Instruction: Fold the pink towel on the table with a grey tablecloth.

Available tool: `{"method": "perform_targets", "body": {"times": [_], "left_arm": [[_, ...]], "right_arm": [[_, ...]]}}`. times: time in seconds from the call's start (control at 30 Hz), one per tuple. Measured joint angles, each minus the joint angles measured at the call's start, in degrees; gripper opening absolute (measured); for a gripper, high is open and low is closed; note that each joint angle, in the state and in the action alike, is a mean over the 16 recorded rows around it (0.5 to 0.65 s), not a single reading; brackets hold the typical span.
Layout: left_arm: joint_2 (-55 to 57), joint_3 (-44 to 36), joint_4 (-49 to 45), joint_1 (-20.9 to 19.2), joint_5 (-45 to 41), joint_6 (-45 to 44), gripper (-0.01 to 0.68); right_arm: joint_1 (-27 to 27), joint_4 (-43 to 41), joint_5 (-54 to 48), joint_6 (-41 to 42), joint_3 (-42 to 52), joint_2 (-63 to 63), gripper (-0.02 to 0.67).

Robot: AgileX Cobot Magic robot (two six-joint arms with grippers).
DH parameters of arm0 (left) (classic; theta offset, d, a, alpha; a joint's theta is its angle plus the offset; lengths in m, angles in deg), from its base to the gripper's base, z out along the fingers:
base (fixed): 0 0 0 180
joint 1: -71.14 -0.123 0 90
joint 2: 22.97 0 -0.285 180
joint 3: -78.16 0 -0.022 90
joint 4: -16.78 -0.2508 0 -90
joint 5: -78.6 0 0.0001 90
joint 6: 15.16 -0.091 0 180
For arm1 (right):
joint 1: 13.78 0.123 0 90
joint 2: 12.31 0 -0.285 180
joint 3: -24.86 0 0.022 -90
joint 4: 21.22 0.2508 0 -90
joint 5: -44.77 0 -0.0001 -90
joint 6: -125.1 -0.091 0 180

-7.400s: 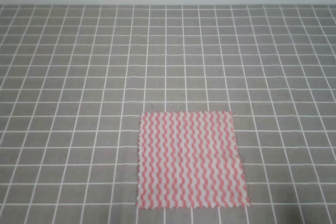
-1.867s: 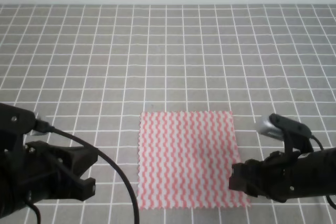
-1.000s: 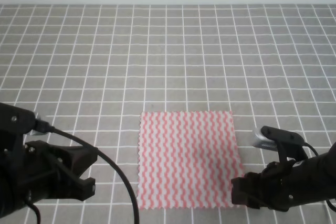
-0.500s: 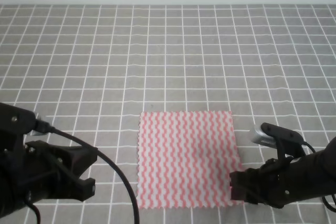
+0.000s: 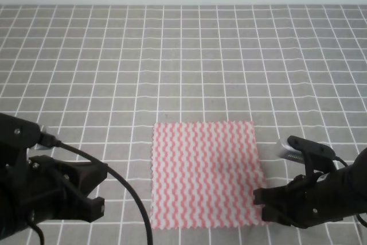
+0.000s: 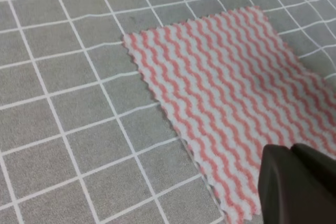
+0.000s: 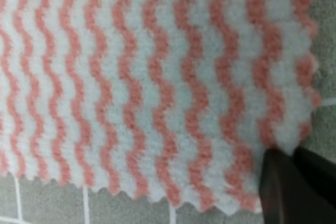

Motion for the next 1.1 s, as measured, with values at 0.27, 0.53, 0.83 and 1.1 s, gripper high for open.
{"method": "perform_targets", "body": {"times": [0.27,0.53,0.83,1.1], "left_arm": [[-0.04,0.0,-0.05,0.01,-0.05,-4.53,-0.002],[0.09,0.0,0.21,0.0,-0.3,-14.86,-0.002],[2.87,0.0,3.52,2.62,0.33,-28.67,-0.002],[8.8,0.0,7.02,7.12,2.57,-35.53,0.089]], "right_arm": [[0.08,-0.98,0.04,-1.43,-1.59,1.86,-0.014],[0.14,-0.71,1.22,-1.45,-5.21,2.69,-0.015],[0.14,-0.74,2.88,-1.41,-9.63,1.6,-0.015],[0.14,-0.86,3.76,-1.36,-11.89,0.08,-0.015]]}}
